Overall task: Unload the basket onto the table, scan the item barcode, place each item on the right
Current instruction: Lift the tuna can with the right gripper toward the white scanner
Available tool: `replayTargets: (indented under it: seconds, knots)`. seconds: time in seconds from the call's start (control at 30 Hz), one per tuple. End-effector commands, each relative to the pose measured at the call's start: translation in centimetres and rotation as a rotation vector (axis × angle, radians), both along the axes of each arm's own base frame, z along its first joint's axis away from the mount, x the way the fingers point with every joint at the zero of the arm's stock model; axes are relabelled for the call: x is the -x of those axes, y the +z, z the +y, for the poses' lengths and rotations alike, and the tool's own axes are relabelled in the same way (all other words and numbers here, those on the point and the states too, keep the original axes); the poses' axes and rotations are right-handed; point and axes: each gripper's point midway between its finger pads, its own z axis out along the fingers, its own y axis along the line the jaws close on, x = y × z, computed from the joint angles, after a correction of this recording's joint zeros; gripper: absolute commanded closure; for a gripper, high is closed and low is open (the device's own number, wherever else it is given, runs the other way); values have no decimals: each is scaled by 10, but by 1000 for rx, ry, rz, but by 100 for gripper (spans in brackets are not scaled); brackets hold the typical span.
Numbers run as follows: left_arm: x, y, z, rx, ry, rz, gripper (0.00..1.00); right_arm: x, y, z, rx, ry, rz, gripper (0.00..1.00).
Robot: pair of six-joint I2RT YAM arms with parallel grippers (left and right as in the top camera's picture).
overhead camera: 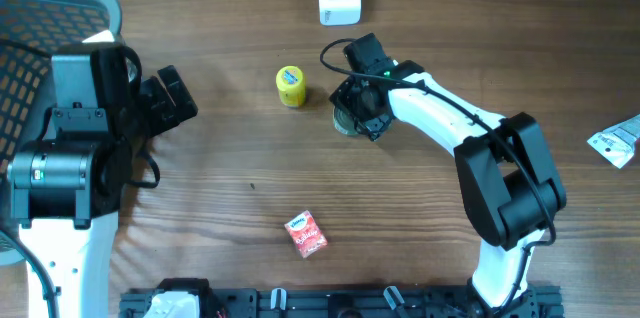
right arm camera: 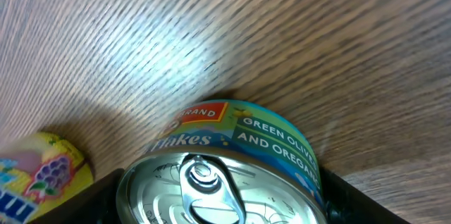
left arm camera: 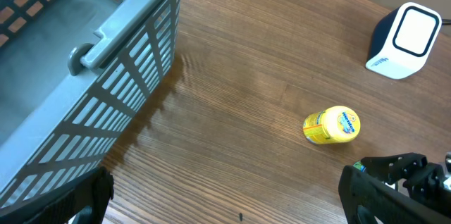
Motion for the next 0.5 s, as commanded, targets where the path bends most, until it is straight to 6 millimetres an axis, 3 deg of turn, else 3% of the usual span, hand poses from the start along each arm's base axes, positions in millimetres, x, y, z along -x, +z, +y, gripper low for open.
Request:
replayTargets:
  seconds: [0.0,0.17,0.37,0.47]
  knots:
    - [1,-1,0,15,5,2,0,16,-16,13,-118,52,111,34]
    - [1,-1,0,15,5,2,0,31,4,33,-364,91,234,40]
    - [1,-1,0,16,5,2,0,52,31,56,-580,198,313,35]
    - [1,-1,-1,16,5,2,0,57,42,63,-655,217,341,42]
